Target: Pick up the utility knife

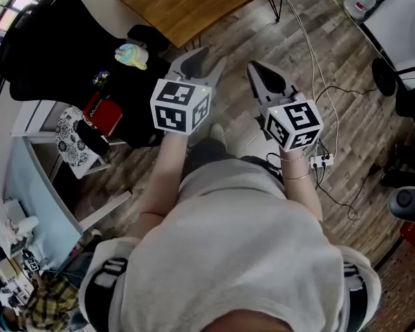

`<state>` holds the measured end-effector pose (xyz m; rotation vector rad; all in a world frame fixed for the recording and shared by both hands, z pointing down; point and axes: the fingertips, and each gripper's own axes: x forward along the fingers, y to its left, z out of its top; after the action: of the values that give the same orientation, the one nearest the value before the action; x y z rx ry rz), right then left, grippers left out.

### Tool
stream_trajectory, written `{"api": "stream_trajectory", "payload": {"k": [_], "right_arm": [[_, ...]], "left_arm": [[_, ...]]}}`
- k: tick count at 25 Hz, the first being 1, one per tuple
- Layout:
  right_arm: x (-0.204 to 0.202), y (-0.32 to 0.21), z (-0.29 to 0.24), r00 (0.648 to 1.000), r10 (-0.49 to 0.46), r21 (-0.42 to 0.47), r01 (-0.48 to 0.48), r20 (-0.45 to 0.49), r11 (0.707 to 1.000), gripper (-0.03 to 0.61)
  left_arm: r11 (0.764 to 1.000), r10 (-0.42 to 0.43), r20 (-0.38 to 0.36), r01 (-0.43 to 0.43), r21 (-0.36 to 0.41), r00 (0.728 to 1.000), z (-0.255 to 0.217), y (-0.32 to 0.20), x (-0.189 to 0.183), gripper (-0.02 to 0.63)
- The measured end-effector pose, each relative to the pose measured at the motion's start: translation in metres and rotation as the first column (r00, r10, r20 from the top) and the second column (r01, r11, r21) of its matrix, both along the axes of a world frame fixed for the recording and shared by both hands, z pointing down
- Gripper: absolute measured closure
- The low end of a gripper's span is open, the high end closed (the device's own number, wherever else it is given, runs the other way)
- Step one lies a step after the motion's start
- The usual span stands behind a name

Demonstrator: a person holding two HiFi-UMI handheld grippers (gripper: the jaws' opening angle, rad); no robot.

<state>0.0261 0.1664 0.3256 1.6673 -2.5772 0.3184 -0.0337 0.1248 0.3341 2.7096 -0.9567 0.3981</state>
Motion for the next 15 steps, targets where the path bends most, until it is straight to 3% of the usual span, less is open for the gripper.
{"api": "stream_trajectory", "payload": {"k": [6, 15], "right_arm": [[-0.022, -0.058, 0.000, 1.000, 0.004, 0.009, -0.004, -0.004, 1.000, 0.569], [-0.051, -0.104, 0.019, 1.000, -0.022, -0.041, 0.021, -0.013, 0.999, 0.569]], "left_arm": [[1.000, 0.000, 0.000, 0.000, -0.001, 1.000, 0.005, -0.054, -0.026, 0.442], [0.998, -0.036, -0.007, 0.035, -0.052, 0.999, 0.026, -0.098, -0.062, 0.442]]}}
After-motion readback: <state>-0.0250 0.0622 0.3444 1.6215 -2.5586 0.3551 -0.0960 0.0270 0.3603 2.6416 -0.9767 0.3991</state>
